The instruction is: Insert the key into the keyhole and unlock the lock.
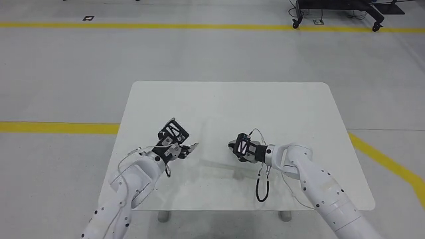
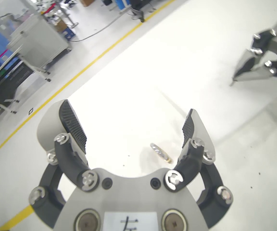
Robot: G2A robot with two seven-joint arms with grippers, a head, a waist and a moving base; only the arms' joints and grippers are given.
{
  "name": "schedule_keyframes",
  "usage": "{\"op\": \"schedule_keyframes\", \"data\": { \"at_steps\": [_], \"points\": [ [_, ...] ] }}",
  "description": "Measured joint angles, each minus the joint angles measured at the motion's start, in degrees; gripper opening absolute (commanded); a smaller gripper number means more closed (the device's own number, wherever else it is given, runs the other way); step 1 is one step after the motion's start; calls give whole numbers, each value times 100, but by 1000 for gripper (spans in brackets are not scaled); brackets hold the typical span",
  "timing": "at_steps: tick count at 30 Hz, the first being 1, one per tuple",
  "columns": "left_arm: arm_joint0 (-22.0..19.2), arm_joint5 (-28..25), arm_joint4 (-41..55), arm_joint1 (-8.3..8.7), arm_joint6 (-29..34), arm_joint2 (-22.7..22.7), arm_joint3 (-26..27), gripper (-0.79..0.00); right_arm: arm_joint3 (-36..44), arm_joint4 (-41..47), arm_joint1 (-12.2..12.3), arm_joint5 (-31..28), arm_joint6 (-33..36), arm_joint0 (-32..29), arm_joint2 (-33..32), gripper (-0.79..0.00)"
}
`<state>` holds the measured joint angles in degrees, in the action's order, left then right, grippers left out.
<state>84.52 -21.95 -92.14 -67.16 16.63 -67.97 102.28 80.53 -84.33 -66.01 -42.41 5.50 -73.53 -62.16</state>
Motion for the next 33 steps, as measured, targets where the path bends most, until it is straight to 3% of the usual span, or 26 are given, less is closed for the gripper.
{"op": "schedule_keyframes", "data": {
  "at_steps": [9, 18, 25, 33],
  "points": [
    [-915, -109, -615, -177, 551, 992, -684, 0, 0, 0, 0, 0, 0, 0, 0, -785],
    [-1401, 81, -1009, -351, 1157, 1594, -1452, 0, 121, 39, 20, 23, -133, -96, -32, -785],
    [-1566, 242, -935, -442, 1112, 1733, -1699, 0, 247, 132, 107, -102, -568, -270, -317, -785],
    [-1387, 404, -819, -399, 1047, 1433, -1212, 0, 663, 384, 188, -126, -927, -606, -668, -785]
  ]
}}
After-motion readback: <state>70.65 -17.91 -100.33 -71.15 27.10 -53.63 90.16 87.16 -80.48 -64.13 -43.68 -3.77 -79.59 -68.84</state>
